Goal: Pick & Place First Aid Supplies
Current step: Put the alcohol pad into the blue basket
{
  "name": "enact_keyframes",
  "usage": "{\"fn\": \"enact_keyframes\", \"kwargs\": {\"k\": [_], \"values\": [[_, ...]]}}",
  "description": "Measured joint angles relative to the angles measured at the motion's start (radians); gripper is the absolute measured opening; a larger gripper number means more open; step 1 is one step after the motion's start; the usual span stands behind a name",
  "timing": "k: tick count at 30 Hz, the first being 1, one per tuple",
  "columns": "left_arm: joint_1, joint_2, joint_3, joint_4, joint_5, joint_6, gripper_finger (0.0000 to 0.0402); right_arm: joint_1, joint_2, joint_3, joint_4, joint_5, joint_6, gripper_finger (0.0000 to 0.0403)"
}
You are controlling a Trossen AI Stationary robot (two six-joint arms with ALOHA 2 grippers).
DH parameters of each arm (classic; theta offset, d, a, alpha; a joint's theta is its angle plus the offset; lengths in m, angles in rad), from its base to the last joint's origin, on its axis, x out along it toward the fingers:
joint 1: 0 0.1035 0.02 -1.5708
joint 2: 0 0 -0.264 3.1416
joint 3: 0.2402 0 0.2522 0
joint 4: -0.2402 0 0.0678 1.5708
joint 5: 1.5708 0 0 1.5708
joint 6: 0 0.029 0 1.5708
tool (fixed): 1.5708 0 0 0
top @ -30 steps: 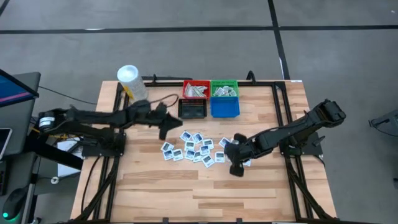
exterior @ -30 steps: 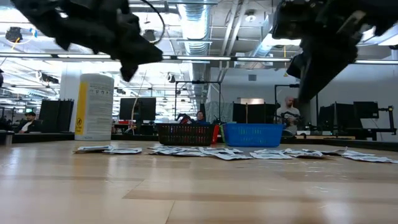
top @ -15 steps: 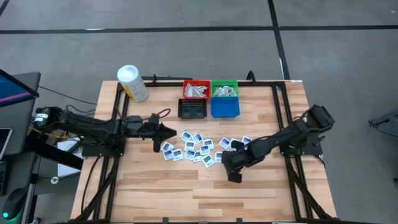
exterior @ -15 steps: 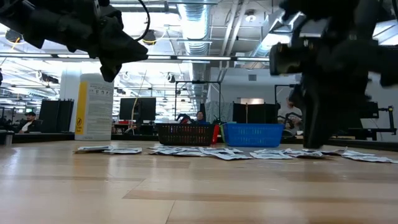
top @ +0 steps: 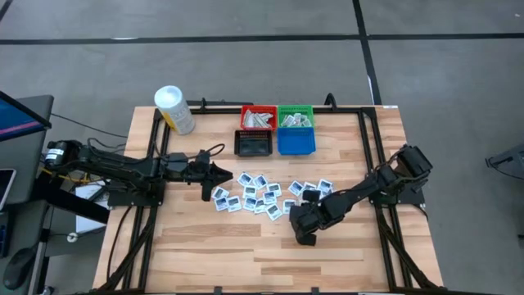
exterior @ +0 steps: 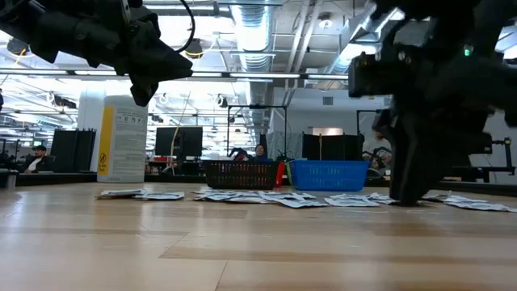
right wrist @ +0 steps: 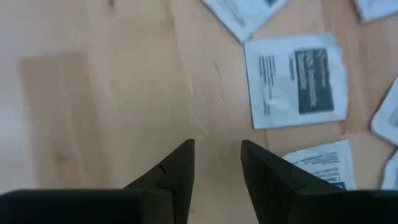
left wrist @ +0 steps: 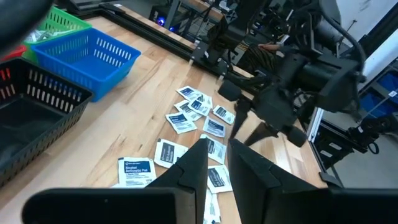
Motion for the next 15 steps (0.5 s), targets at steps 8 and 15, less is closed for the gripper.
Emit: {"fn": "enact_keyframes", "kwargs": {"k": [8, 15], "values": [[0.000, 0.000, 0.000, 0.000, -0.004, 0.000, 0.0062, 0.033, -0.007, 0.063, -0.064, 0.029, -0.051, 0.0106], [0.000, 0.000, 0.000, 0.000, -0.004, 0.000, 0.0062, 0.023, -0.007, 0.066, -0.228, 0.099, -0.046, 0.0103]]}}
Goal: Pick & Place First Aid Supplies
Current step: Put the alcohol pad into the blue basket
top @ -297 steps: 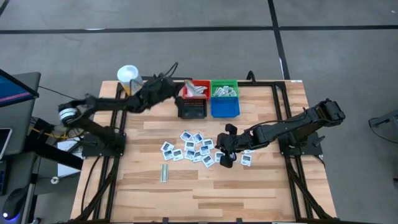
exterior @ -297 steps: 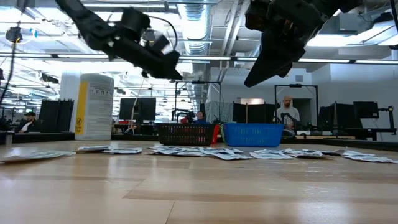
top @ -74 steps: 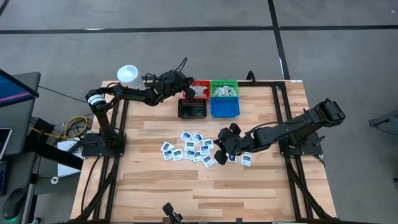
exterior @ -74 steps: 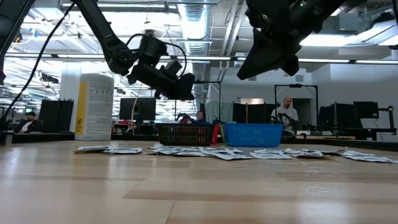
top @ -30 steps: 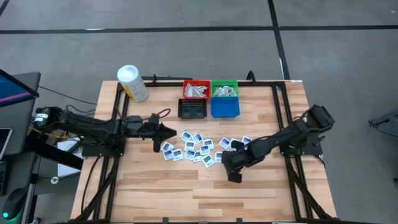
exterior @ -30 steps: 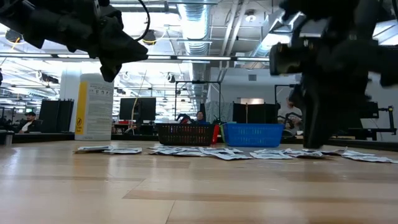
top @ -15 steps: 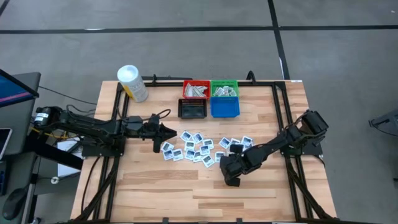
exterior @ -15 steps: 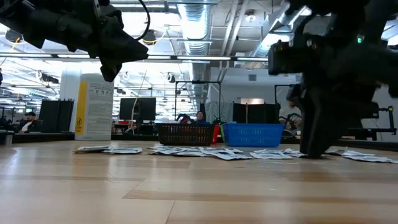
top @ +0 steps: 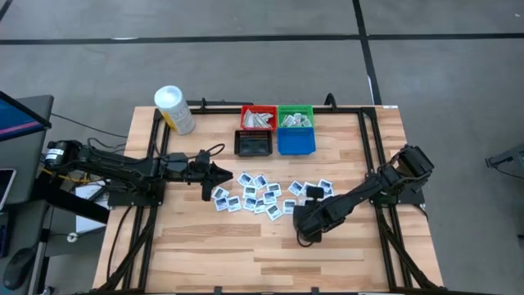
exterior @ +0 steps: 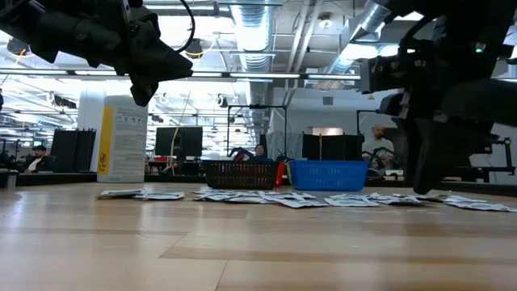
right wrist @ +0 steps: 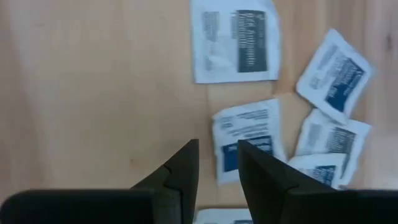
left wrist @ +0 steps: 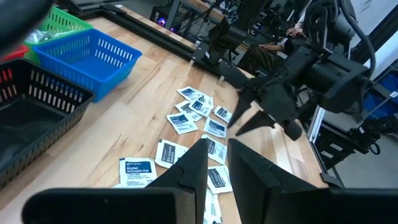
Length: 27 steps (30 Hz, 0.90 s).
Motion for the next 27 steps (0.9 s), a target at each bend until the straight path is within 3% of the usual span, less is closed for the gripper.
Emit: {"fn": "enact_keyframes", "kwargs": {"k": [11, 27], "values": [[0.000, 0.001, 0.001, 0.000, 0.000, 0.000, 0.0062, -0.057, 0.009, -0.017, 0.079, 0.007, -0.002, 0.0103], [0.000, 0.001, 0.001, 0.000, 0.000, 0.000, 0.0062, -0.025, 0.022, -0.043, 0.111, -0.015, -0.004, 0.0103]]}}
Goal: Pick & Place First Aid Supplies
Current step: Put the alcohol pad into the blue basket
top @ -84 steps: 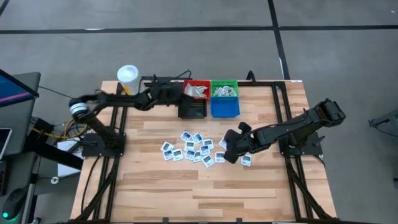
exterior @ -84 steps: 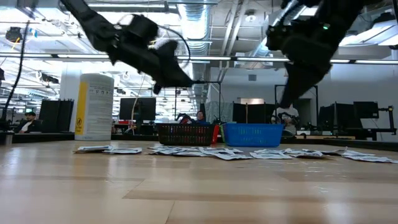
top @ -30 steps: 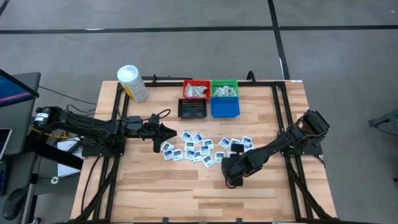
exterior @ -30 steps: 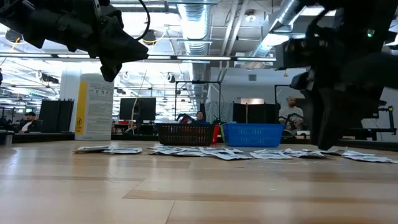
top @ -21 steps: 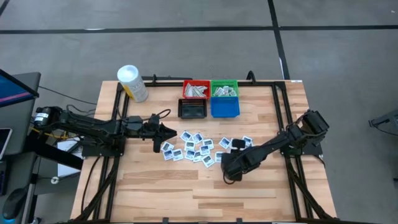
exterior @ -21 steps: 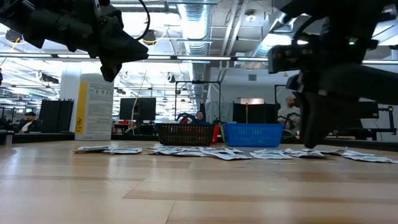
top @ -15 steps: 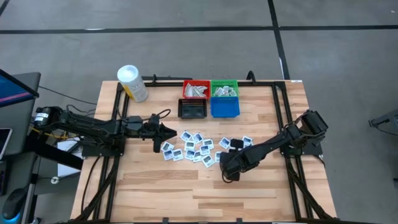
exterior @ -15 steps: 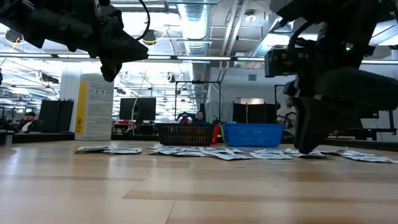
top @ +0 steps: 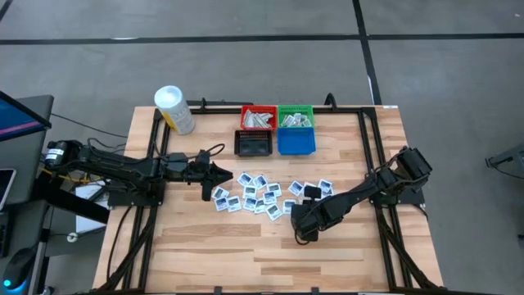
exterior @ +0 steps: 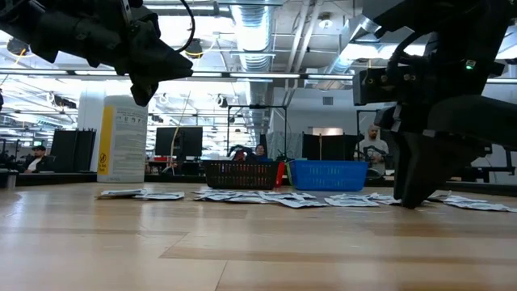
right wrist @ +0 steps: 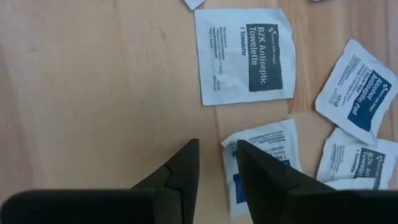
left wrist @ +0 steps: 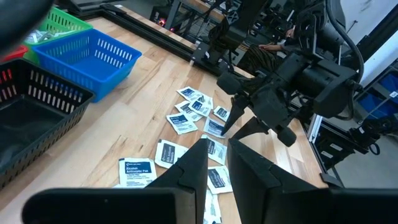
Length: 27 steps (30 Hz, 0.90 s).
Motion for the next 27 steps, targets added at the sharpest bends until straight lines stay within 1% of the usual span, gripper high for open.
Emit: {"fn": "enact_keyframes", "kwargs": {"k": [5, 8, 11, 16, 22, 27], "values": [[0.000, 0.000, 0.000, 0.000, 0.000, 0.000, 0.0062, -0.010, 0.000, 0.000, -0.001, 0.007, 0.013, 0.0099], [0.000, 0.000, 0.000, 0.000, 0.000, 0.000, 0.0062, -0.023, 0.000, 0.000, 0.001, -0.007, 0.016, 0.0087], [0.000, 0.000, 0.000, 0.000, 0.000, 0.000, 0.0062, -0.033, 0.000, 0.000, 0.005, -0.015, 0.039, 0.0063], [0.000, 0.000, 0.000, 0.000, 0.000, 0.000, 0.0062, -0.042, 0.000, -0.002, 0.003, -0.006, 0.116, 0.0009], [0.000, 0.000, 0.000, 0.000, 0.012, 0.000, 0.0062, -0.032, 0.000, 0.003, 0.016, -0.017, 0.212, 0.0002], [0.000, 0.000, 0.000, 0.000, 0.012, 0.001, 0.0062, -0.005, 0.000, 0.069, 0.019, -0.030, 0.226, 0.0001]]}}
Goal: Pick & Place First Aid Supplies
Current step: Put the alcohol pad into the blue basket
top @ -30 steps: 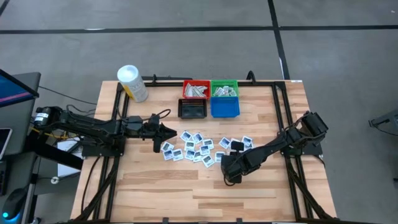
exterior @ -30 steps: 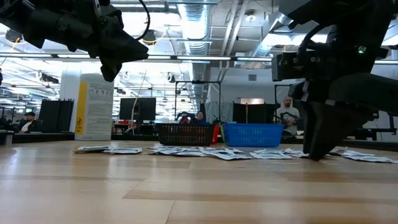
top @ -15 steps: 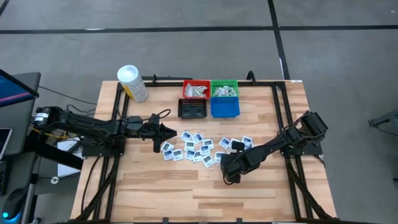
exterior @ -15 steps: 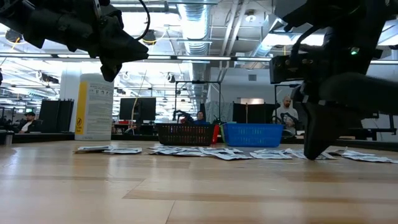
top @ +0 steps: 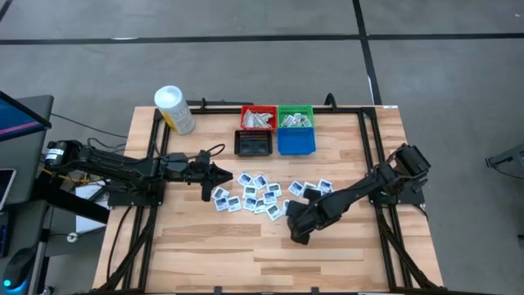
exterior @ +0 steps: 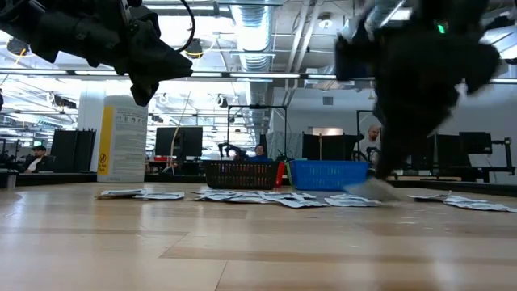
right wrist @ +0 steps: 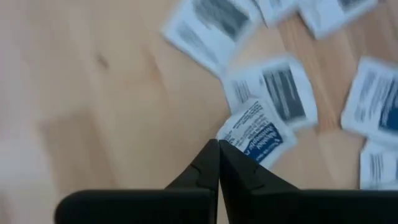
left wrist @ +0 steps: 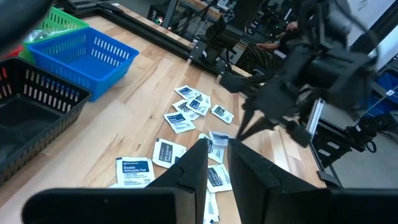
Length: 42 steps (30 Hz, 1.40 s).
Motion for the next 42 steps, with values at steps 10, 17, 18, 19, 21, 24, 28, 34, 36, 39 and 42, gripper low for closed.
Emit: {"fn": "enact_keyframes", "kwargs": {"k": [10, 17, 18, 19, 21, 24, 28, 34, 36, 39, 42], "values": [[0.000, 0.000, 0.000, 0.000, 0.000, 0.000, 0.0062, -0.001, -0.003, 0.198, -0.099, 0.142, -0.008, 0.0001], [0.000, 0.000, -0.008, -0.001, 0.000, 0.015, 0.0062, -0.076, -0.004, 0.289, -0.150, 0.236, -0.050, 0.0000], [0.000, 0.000, -0.011, -0.003, 0.000, 0.024, 0.0062, -0.091, -0.003, 0.298, -0.150, 0.241, -0.068, 0.0000], [0.000, 0.000, -0.015, -0.003, 0.000, 0.036, 0.0063, -0.108, -0.003, 0.305, -0.150, 0.246, -0.087, 0.0000], [0.000, -0.001, -0.018, -0.004, 0.000, 0.057, 0.0062, -0.148, -0.002, 0.315, -0.150, 0.251, -0.132, 0.0000], [0.000, -0.005, -0.019, -0.003, 0.000, 0.063, 0.0062, -0.221, 0.001, 0.321, -0.152, 0.230, -0.222, 0.0000], [0.009, -0.008, -0.019, -0.004, 0.000, 0.110, 0.0062, -0.328, 0.001, 0.321, -0.161, 0.178, -0.351, 0.0000], [0.038, -0.010, -0.019, -0.004, -0.001, 0.131, 0.0062, -0.483, 0.001, 0.321, -0.211, 0.122, -0.529, 0.0000], [0.060, -0.014, -0.019, -0.004, -0.008, 0.129, 0.0062, -0.535, 0.001, 0.321, -0.223, 0.081, -0.586, 0.0000], [0.102, -0.018, -0.020, -0.001, -0.042, 0.128, 0.0062, -0.606, 0.001, 0.321, -0.244, 0.004, -0.670, 0.0000], [0.143, -0.021, -0.020, 0.000, -0.047, 0.128, 0.0062, -0.662, 0.001, 0.321, -0.261, -0.001, -0.738, 0.0000]]}}
